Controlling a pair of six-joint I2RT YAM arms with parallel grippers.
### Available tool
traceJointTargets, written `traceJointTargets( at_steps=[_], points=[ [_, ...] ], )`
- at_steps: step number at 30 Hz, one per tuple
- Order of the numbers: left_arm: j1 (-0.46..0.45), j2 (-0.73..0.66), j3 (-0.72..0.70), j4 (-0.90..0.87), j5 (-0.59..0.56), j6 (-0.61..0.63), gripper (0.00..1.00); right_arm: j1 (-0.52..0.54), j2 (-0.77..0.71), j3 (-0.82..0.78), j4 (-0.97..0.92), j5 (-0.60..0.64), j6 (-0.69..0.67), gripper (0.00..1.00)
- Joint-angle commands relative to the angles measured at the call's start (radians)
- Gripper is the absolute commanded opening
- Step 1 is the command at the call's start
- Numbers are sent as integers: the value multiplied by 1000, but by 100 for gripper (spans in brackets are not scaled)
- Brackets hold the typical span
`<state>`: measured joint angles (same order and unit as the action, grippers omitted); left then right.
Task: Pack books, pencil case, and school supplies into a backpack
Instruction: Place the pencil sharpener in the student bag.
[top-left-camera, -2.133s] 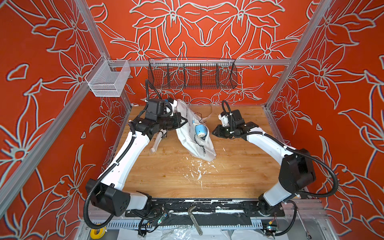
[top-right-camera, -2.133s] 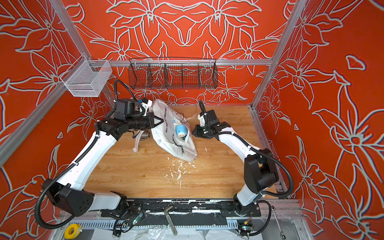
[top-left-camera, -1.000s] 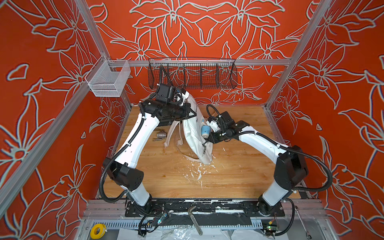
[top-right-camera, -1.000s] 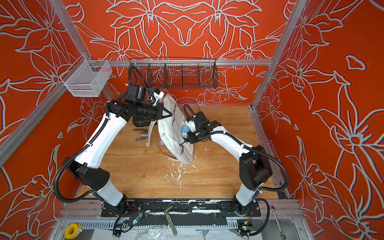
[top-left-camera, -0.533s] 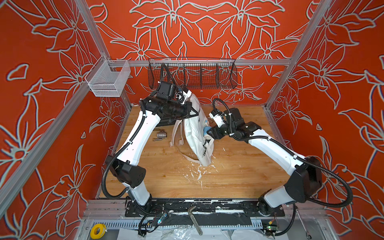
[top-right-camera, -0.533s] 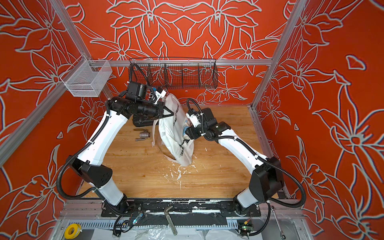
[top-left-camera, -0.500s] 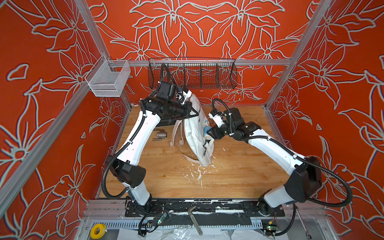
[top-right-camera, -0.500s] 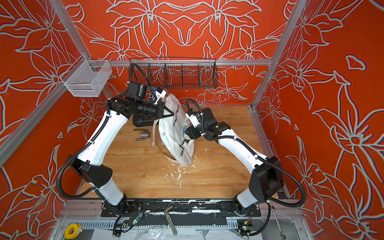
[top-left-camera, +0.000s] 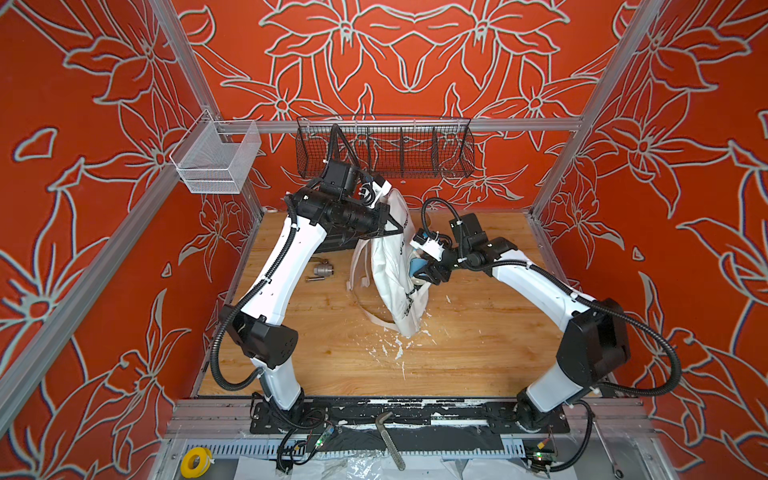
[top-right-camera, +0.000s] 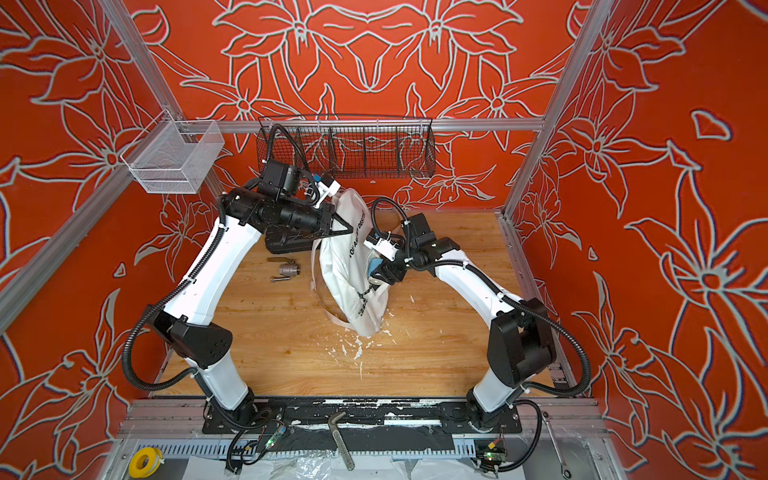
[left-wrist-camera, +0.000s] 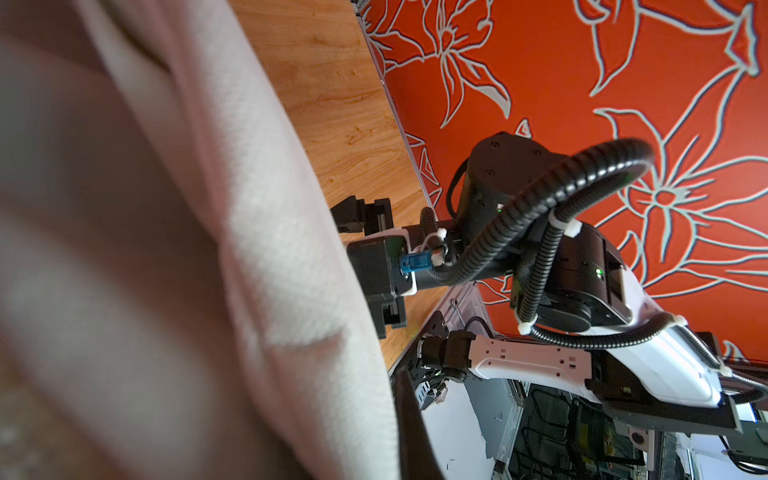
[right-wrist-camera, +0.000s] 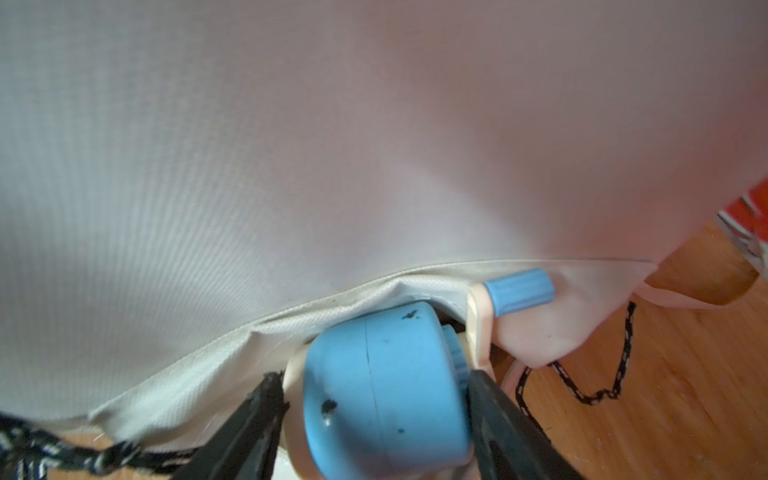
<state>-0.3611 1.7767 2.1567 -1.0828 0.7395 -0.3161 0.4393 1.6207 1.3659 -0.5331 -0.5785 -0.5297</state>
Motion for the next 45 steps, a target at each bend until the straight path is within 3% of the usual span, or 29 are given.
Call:
traceJointTargets(
  at_steps=[1, 6, 7, 9, 13, 18, 21, 26, 33, 39, 42, 45],
  points=[
    [-8, -12, 60, 55, 56, 46, 0, -17, 5, 11, -82, -135, -73, 71],
    [-9, -3, 90, 35, 28, 55, 0, -16, -3, -17, -127, -85, -106, 72],
    [-9, -4, 91, 35, 25, 55, 0, -16, -19, -36, -114, -84, -99, 74],
    [-9, -3, 92, 39, 24, 54, 0, -14, -49, -85, -71, -73, -91, 97],
    [-14, 7, 104, 40, 35, 49, 0, -10, -64, -134, -2, -19, -72, 97],
    [-34, 18, 105, 27, 34, 62, 0, 12, -50, -140, 94, 114, -4, 83],
    [-39, 18, 107, 25, 31, 64, 0, 18, -76, -173, 142, 99, -7, 70],
    [-38, 24, 127, 42, 10, 58, 0, 23, -105, -174, 63, 22, -77, 44],
    [-38, 52, 168, 19, -54, 97, 0, 20, -179, -165, -101, -123, -171, 38],
    [-38, 50, 173, 32, -77, 120, 0, 4, -131, -134, -246, -257, -205, 32],
    [-38, 40, 173, 39, -73, 120, 0, 5, -102, -147, -233, -188, -190, 28],
    [-38, 38, 178, 36, -51, 111, 0, 11, -62, -124, -244, 2, -153, 15]
  ],
)
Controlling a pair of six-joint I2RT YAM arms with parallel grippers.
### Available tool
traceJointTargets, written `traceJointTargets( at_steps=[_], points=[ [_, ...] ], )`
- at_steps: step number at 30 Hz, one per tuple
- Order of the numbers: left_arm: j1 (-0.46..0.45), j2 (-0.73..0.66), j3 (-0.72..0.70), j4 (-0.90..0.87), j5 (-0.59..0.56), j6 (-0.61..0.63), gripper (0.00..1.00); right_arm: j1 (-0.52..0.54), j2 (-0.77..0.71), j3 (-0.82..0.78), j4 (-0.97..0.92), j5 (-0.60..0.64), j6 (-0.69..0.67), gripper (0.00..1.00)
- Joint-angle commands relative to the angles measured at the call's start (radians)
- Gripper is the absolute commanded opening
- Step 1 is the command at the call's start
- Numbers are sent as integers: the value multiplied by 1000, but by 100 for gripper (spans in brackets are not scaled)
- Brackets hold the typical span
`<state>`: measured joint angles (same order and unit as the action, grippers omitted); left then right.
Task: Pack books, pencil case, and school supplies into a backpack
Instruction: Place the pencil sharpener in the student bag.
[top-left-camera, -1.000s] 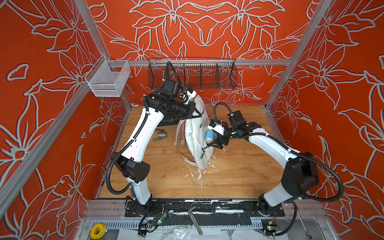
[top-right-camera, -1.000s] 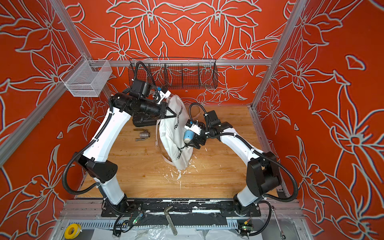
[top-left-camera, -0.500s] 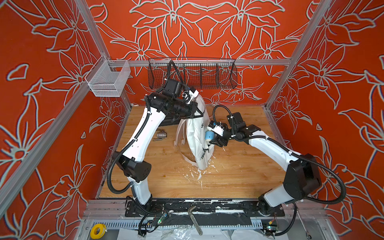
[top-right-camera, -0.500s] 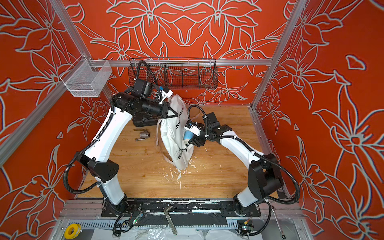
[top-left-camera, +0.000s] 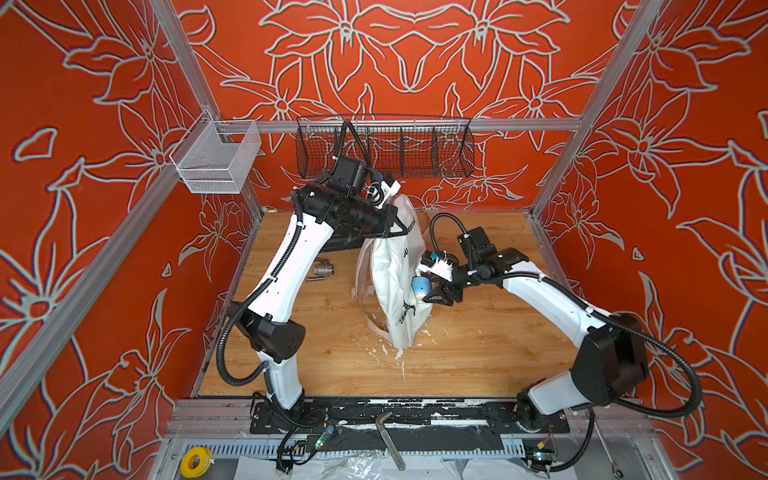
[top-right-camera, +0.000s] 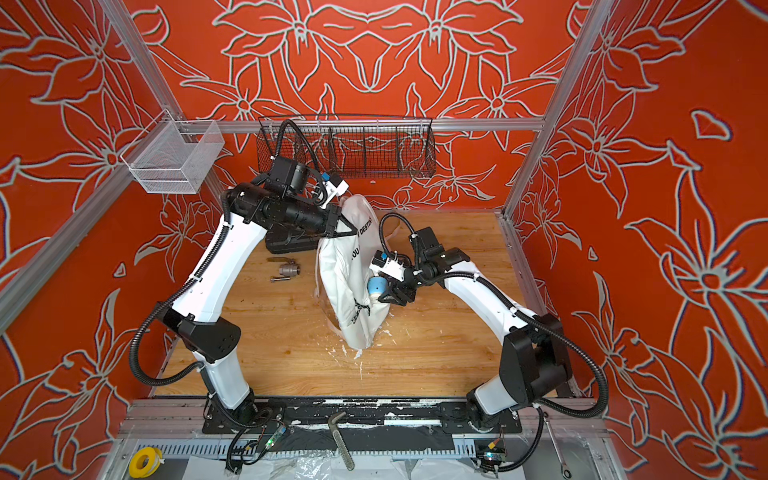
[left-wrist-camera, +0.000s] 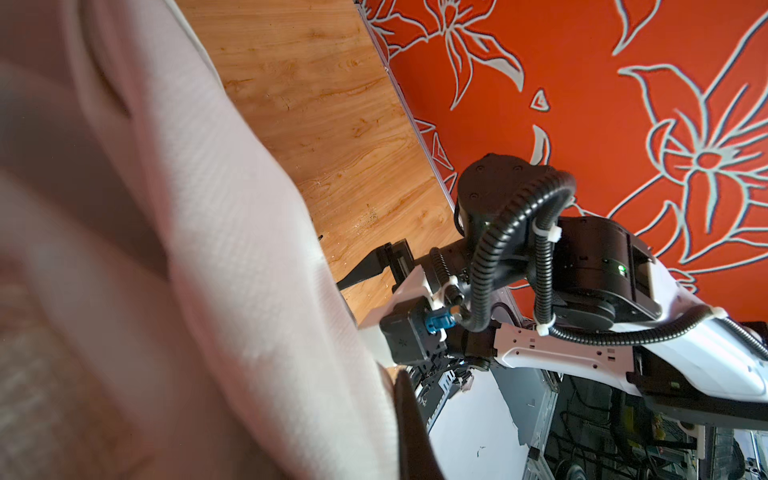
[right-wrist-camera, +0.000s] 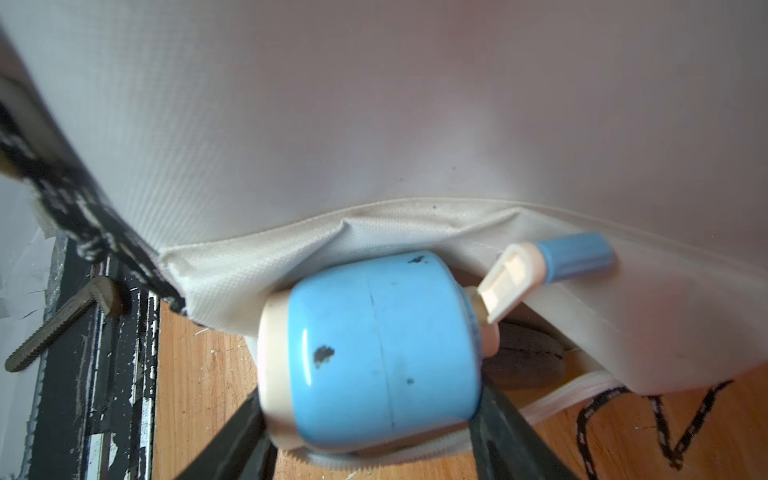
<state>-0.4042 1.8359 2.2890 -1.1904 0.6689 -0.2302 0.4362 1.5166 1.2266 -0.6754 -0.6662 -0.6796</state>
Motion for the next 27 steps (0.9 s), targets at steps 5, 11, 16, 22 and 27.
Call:
traceJointTargets(
  at_steps=[5, 11, 16, 22, 27],
  points=[
    [5, -40, 39, 131, 13, 24, 0, 15, 49, 50, -170, 183, -21, 14],
    [6, -53, 24, 148, -3, 34, 0, 15, 134, 127, -366, -43, -59, 13],
    [7, -50, 29, 158, -1, 35, 0, 15, 197, 138, -448, -141, -81, 10],
    [10, -62, 22, 167, -19, 32, 0, 11, 197, 123, -435, -89, -55, 10],
    [22, -106, -20, 206, -27, 6, 0, 8, 275, 126, -445, -42, 36, 5]
  ],
)
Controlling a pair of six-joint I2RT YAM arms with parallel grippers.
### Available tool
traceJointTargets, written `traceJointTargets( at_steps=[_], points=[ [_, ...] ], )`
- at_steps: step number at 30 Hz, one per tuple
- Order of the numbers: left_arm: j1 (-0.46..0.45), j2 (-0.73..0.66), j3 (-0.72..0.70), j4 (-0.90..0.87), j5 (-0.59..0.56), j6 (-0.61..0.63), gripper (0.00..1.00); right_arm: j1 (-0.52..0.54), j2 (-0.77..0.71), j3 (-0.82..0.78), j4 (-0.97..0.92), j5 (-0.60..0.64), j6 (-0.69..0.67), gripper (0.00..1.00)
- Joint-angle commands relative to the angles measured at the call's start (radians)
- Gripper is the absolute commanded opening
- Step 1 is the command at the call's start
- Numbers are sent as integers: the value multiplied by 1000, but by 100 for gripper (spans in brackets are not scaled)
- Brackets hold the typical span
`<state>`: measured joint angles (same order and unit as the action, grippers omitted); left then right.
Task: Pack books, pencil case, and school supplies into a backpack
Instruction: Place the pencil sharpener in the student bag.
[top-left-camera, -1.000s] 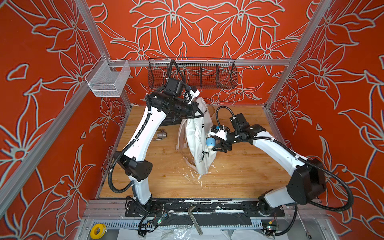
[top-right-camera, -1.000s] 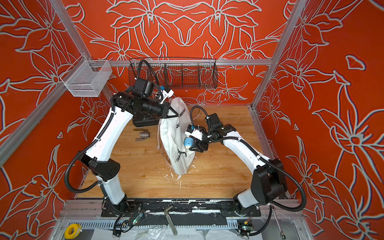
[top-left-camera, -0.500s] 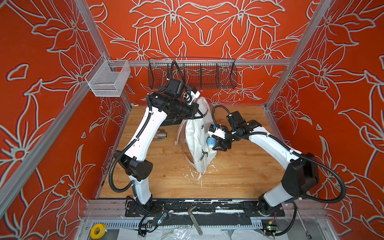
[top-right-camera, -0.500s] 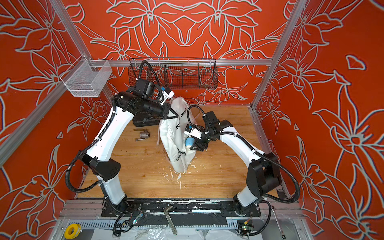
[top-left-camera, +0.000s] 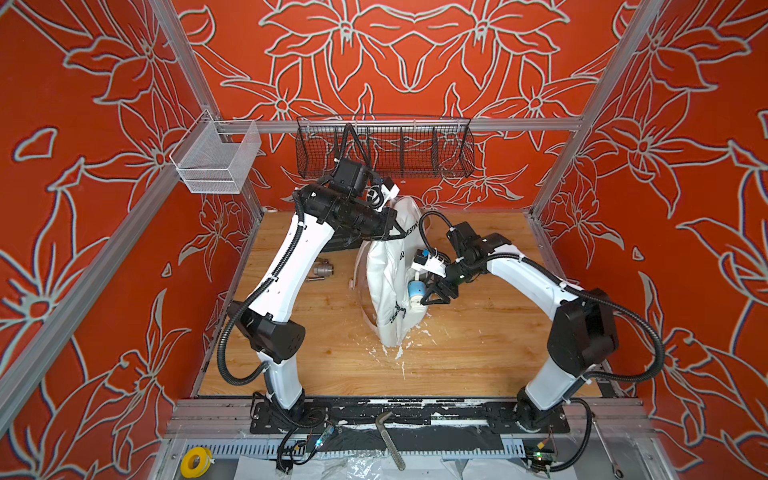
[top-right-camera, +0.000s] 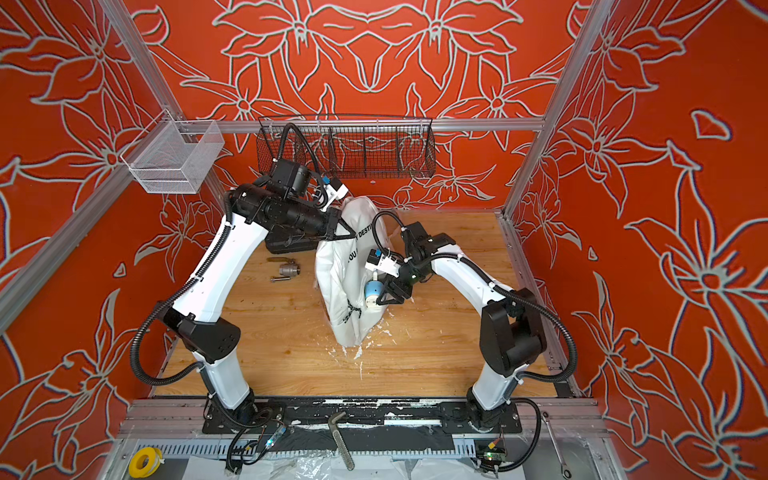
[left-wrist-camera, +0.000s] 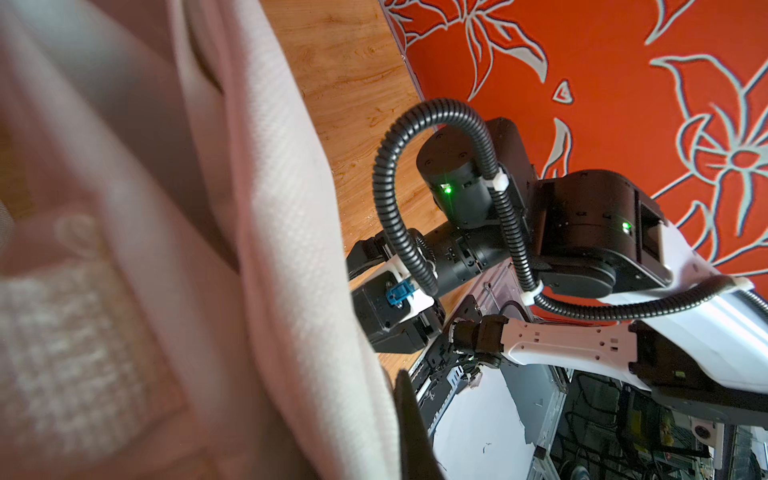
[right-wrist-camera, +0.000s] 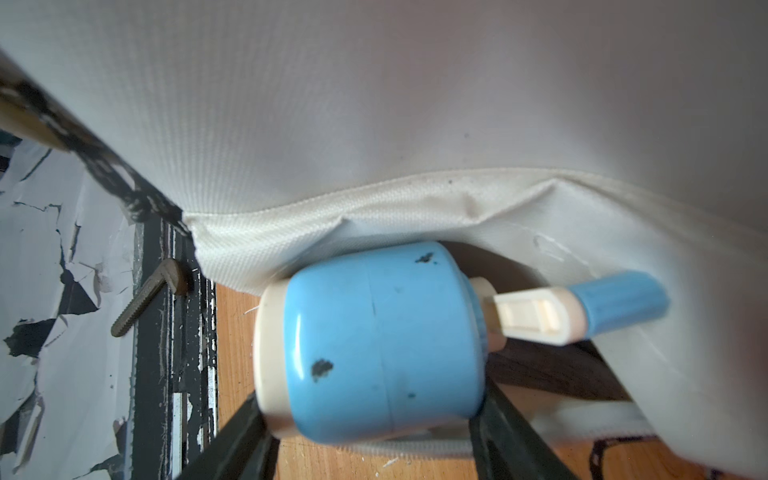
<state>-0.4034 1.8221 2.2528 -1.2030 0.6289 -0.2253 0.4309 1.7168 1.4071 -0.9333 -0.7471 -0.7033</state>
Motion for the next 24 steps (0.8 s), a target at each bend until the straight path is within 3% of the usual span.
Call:
traceJointTargets(
  at_steps=[1, 6, 13, 17, 21, 24],
  points=[
    [22, -103, 6, 221, 3, -1, 0, 11, 80, -61, -169, 45, 90, 3],
    [27, -149, -60, 251, -21, -20, 0, -6, 73, -91, -73, 41, 234, 3],
    [29, -168, -88, 280, -6, -57, 0, -4, 146, -32, -157, 264, 326, 3],
    [29, -170, -93, 280, -6, -59, 0, 0, 155, -11, -146, 465, 382, 4],
    [29, -166, -104, 286, 15, -73, 0, 6, 162, 51, -139, 554, 448, 24],
    [29, -166, -131, 303, 32, -85, 0, 35, 121, 59, -66, 434, 417, 36]
  ],
)
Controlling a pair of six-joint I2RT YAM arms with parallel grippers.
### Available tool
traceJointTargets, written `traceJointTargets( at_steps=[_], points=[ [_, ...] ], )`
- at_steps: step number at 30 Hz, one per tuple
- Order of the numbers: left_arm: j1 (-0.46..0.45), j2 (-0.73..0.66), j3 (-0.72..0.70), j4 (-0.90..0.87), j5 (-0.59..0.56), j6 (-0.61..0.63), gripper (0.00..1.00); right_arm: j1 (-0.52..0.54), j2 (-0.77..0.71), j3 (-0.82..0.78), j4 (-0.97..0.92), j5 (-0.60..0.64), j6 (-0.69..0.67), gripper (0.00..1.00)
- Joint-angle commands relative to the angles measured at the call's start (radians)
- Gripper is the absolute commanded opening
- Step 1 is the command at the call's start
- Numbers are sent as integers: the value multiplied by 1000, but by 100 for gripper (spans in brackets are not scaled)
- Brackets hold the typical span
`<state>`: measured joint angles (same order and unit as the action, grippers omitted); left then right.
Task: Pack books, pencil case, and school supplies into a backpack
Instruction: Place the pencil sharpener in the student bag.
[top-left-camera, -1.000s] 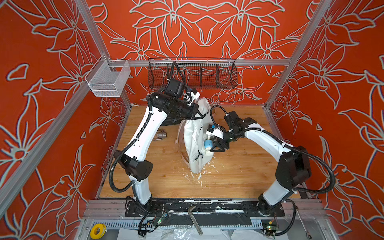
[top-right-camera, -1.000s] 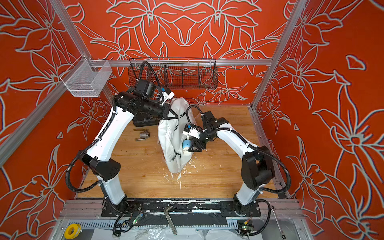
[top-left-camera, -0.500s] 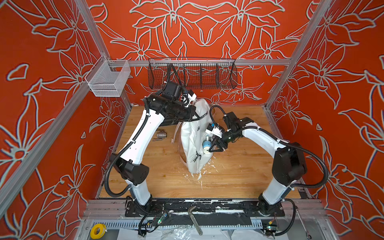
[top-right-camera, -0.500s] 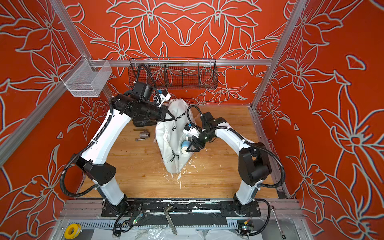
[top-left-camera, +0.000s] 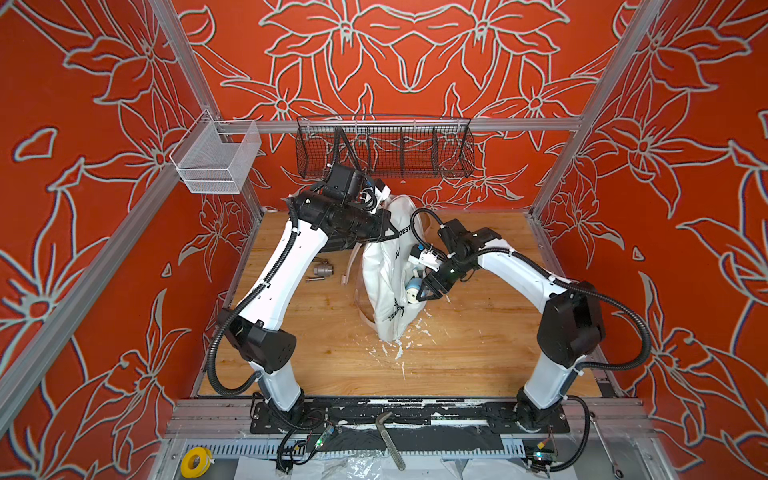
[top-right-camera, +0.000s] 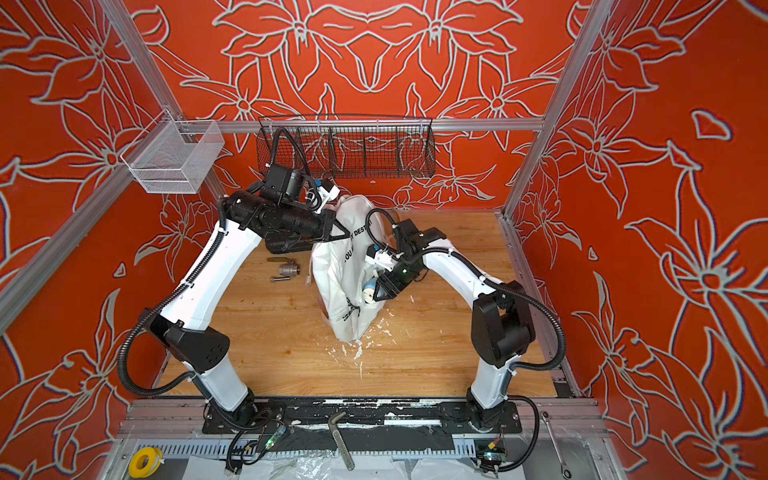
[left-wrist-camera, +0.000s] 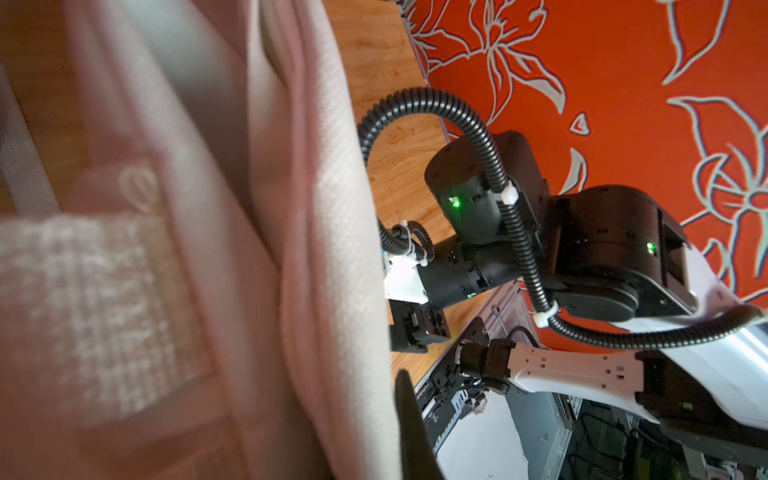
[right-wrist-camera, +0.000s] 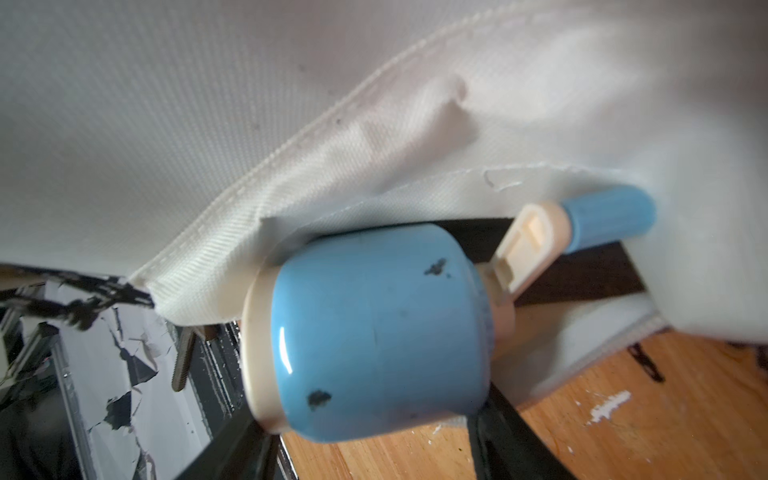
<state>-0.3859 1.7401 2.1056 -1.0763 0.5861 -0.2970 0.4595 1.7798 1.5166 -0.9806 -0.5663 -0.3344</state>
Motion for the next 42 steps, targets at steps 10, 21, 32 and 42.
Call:
traceJointTargets(
  at_steps=[10, 21, 32, 42],
  points=[
    [12, -77, 13, 157, 75, 0, 0, 16, -142, -112, 210, 181, 162, 58],
    [12, -60, 17, 150, 103, -9, 0, 17, -204, -123, 308, 115, 197, 77],
    [11, -53, 24, 149, 118, -13, 0, 34, -172, -120, 337, 107, 118, 33],
    [11, -50, 12, 161, 136, -21, 0, 53, 8, -35, 114, 160, 83, 33]
  ],
)
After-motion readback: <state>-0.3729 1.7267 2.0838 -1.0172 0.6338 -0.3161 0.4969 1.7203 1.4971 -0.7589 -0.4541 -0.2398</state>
